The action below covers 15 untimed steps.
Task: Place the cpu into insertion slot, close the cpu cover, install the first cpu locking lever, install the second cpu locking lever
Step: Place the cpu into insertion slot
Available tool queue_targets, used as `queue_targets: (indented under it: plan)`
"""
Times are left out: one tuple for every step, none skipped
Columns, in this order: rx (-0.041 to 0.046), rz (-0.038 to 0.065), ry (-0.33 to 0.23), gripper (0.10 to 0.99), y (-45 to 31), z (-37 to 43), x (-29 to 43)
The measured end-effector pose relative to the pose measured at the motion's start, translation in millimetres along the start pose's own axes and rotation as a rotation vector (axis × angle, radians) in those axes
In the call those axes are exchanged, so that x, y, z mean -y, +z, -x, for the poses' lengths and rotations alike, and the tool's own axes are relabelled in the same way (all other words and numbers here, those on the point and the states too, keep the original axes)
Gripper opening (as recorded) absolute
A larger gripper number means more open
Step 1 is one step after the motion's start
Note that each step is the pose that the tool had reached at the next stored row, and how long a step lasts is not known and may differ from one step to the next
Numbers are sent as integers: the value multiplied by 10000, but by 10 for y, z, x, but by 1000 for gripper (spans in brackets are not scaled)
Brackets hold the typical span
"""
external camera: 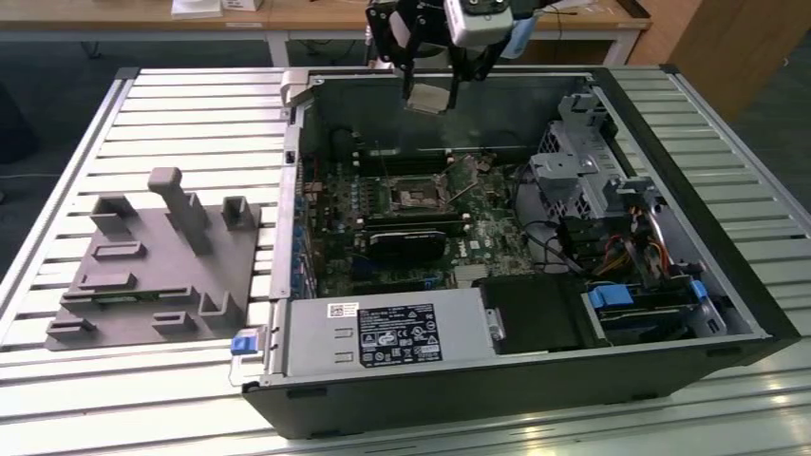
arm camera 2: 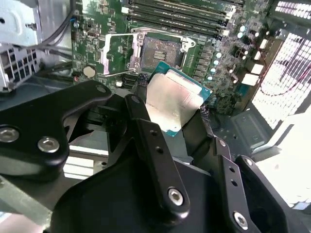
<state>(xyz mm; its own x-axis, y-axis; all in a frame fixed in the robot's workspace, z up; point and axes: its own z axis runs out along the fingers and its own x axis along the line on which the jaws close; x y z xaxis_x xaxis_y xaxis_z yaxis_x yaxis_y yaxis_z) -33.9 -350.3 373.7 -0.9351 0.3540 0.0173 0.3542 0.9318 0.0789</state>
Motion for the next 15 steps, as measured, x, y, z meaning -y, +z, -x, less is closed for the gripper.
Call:
queue_targets:
  plan:
    - [12,-3,119,541,1,0,0]
    - [24,-9,240,541,2,0,0]
    - [36,-10,371,541,3,0,0]
    - [49,-10,526,541,4,0,0]
    - [61,-10,672,541,5,0,0]
    - [73,-8,814,541,6,0,1]
    - [84,-7,958,541,7,0,1]
    - [95,-6,1097,541,8,0,1]
    - [105,-4,1223,541,9,0,1]
    - [115,-2,1344,541,10,0,1]
    - [125,0,1466,541,11,0,1]
    - [134,0,1579,541,12,0,1]
    - [142,2,1679,541,14,0,1]
    - [149,4,1784,541,15,0,1]
    - [158,6,1892,541,17,0,1]
